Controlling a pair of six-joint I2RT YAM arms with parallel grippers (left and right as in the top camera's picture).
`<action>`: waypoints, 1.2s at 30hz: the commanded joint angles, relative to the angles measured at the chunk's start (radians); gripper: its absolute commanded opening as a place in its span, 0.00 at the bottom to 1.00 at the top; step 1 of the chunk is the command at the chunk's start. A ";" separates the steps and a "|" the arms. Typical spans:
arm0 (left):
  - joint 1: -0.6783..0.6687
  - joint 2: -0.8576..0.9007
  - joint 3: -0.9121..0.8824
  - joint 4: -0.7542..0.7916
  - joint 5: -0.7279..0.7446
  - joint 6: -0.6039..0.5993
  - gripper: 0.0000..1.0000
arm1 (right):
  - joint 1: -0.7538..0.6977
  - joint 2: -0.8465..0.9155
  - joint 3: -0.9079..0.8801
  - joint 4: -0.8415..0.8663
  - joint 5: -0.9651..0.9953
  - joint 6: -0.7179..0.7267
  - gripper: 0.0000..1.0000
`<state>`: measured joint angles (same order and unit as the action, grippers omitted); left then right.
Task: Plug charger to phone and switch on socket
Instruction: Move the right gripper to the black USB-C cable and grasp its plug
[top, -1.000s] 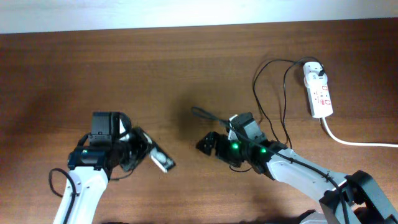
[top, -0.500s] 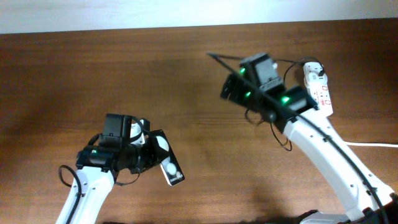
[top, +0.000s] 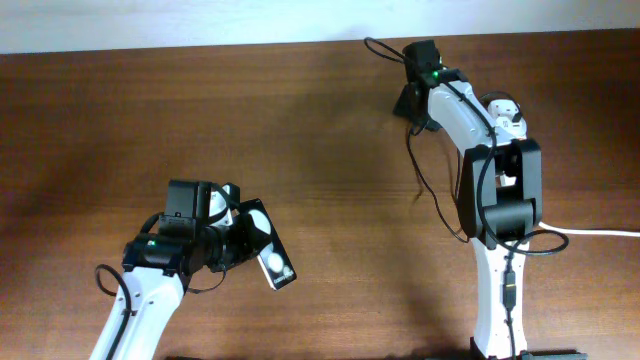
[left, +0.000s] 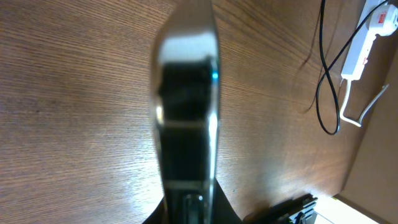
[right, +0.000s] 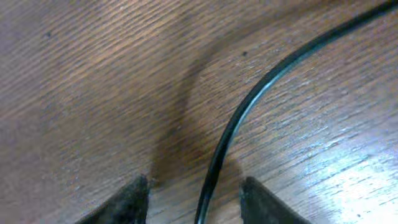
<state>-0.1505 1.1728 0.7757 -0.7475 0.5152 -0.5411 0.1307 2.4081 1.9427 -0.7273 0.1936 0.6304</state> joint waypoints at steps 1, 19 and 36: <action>-0.004 -0.007 0.010 0.006 0.008 0.011 0.00 | -0.006 0.017 0.014 -0.005 -0.072 -0.039 0.15; -0.004 -0.007 0.010 0.006 0.008 0.011 0.00 | 0.252 0.000 0.023 -0.537 -0.116 -0.196 1.00; -0.004 -0.007 0.010 0.010 0.024 0.011 0.00 | 0.137 0.056 0.005 -0.349 -0.182 -0.002 0.04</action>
<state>-0.1505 1.1728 0.7757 -0.7441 0.5121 -0.5411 0.2630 2.4004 1.9736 -1.0763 0.0109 0.6563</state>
